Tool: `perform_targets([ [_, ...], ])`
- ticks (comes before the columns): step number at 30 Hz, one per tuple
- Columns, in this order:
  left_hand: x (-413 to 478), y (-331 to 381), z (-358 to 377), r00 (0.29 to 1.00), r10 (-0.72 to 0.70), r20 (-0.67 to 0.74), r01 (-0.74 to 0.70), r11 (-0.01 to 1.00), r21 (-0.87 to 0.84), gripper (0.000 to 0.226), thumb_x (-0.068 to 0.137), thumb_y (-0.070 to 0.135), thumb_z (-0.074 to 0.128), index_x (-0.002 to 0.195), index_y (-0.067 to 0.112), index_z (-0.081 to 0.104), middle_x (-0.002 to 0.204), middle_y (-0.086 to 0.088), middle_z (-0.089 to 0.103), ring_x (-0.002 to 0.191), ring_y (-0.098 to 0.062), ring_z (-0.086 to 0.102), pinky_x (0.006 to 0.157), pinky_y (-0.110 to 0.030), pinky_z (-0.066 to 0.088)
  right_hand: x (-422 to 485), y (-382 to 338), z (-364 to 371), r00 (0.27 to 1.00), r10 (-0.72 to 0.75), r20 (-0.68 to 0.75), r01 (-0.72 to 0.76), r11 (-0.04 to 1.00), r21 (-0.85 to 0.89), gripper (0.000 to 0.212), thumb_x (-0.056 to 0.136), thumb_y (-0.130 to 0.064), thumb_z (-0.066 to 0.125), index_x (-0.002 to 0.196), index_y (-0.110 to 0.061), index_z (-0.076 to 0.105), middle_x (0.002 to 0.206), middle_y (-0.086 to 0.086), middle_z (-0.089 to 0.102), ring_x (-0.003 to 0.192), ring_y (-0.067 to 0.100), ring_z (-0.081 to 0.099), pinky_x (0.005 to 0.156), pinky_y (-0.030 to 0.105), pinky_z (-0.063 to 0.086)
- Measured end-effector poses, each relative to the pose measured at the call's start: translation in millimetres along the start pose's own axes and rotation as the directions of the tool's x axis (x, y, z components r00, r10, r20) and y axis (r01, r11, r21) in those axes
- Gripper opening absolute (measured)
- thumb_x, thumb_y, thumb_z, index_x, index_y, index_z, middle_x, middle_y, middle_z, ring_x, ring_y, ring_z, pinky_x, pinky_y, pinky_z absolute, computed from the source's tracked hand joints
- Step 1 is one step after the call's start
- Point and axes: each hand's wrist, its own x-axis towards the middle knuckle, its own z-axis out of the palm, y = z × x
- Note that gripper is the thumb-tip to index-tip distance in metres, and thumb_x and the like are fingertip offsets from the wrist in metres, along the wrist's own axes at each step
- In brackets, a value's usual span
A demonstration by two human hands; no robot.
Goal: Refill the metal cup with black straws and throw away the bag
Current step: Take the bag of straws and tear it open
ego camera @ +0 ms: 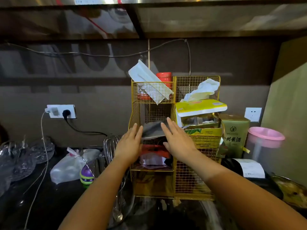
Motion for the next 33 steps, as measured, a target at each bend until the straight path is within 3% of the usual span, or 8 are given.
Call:
perform_targets([
  [6, 13, 0, 17, 0.985, 0.127, -0.116, -0.126, 0.992, 0.011, 0.049, 0.084, 0.003, 0.050, 0.131, 0.011, 0.038, 0.143, -0.019, 0.037, 0.128, -0.035, 0.040, 0.095, -0.047, 0.044, 16, 2, 15, 0.998, 0.054, -0.038, -0.053, 0.998, 0.022, 0.055, 0.092, -0.005, 0.040, 0.141, -0.015, 0.018, 0.152, 0.013, 0.023, 0.140, 0.027, 0.020, 0.110, 0.039, 0.028],
  [9, 14, 4, 12, 0.971, 0.167, -0.172, -0.173, 0.985, -0.017, 0.047, 0.076, -0.002, 0.058, 0.122, 0.005, 0.049, 0.131, -0.019, 0.053, 0.115, -0.038, 0.052, 0.086, -0.049, 0.050, 15, 0, 6, 0.992, 0.042, -0.120, -0.046, 0.998, -0.031, 0.030, 0.087, -0.001, 0.041, 0.116, -0.004, 0.049, 0.121, 0.017, 0.056, 0.114, 0.031, 0.051, 0.087, 0.039, 0.046],
  [12, 13, 6, -2, 0.966, 0.170, -0.195, -0.176, 0.984, -0.012, 0.047, 0.077, -0.002, 0.057, 0.122, 0.006, 0.050, 0.127, -0.017, 0.057, 0.111, -0.036, 0.055, 0.086, -0.046, 0.050, 9, -1, -1, 0.990, 0.001, -0.139, -0.004, 1.000, -0.020, 0.024, 0.083, 0.003, 0.045, 0.103, -0.003, 0.055, 0.105, 0.016, 0.063, 0.097, 0.034, 0.059, 0.072, 0.039, 0.046],
  [16, 8, 8, -30, 0.912, 0.251, -0.324, -0.240, 0.968, 0.073, 0.038, 0.053, -0.009, 0.074, 0.086, 0.008, 0.069, 0.084, -0.013, 0.075, 0.070, -0.030, 0.070, 0.051, -0.040, 0.057, 2, -1, -19, 0.980, -0.044, -0.192, 0.053, 0.998, 0.040, 0.029, 0.080, 0.008, 0.042, 0.103, -0.003, 0.055, 0.100, 0.017, 0.063, 0.093, 0.034, 0.060, 0.066, 0.037, 0.042],
  [18, 3, 11, -51, 0.902, 0.264, -0.341, -0.259, 0.964, 0.062, 0.027, 0.056, -0.007, 0.072, 0.077, 0.010, 0.069, 0.073, -0.010, 0.075, 0.060, -0.028, 0.069, 0.046, -0.035, 0.055, -1, -4, -32, 0.972, -0.049, -0.229, 0.064, 0.996, 0.060, 0.030, 0.080, 0.009, 0.041, 0.104, -0.002, 0.055, 0.099, 0.017, 0.063, 0.090, 0.034, 0.061, 0.064, 0.037, 0.042],
  [22, -6, 17, -95, 0.869, 0.267, -0.418, -0.266, 0.962, 0.060, 0.019, 0.066, -0.003, 0.063, 0.081, 0.007, 0.069, 0.077, -0.015, 0.074, 0.065, -0.031, 0.069, 0.058, -0.044, 0.059, -10, -12, -59, 0.938, -0.069, -0.338, 0.106, 0.990, 0.090, 0.031, 0.082, 0.004, 0.043, 0.109, -0.003, 0.056, 0.102, 0.018, 0.064, 0.092, 0.035, 0.060, 0.076, 0.043, 0.052],
  [28, -32, 21, -151, 0.874, 0.230, -0.429, -0.209, 0.973, 0.098, 0.018, 0.074, -0.002, 0.056, 0.081, 0.007, 0.070, 0.080, -0.020, 0.072, 0.073, -0.040, 0.065, 0.062, -0.040, 0.048, -22, -29, -90, 0.893, -0.105, -0.438, 0.191, 0.969, 0.156, 0.015, 0.081, 0.001, 0.049, 0.086, -0.005, 0.062, 0.082, 0.020, 0.067, 0.080, 0.033, 0.062, 0.064, 0.036, 0.048],
  [33, -74, 10, -171, 0.924, 0.255, -0.285, -0.242, 0.967, 0.079, 0.023, 0.081, 0.007, 0.048, 0.090, 0.007, 0.069, 0.095, -0.021, 0.071, 0.087, -0.042, 0.063, 0.074, -0.046, 0.050, -58, -52, -89, 0.876, -0.154, -0.457, 0.325, 0.889, 0.322, 0.023, 0.086, -0.007, 0.046, 0.087, -0.005, 0.068, 0.079, 0.019, 0.070, 0.078, 0.030, 0.063, 0.068, 0.041, 0.050],
])
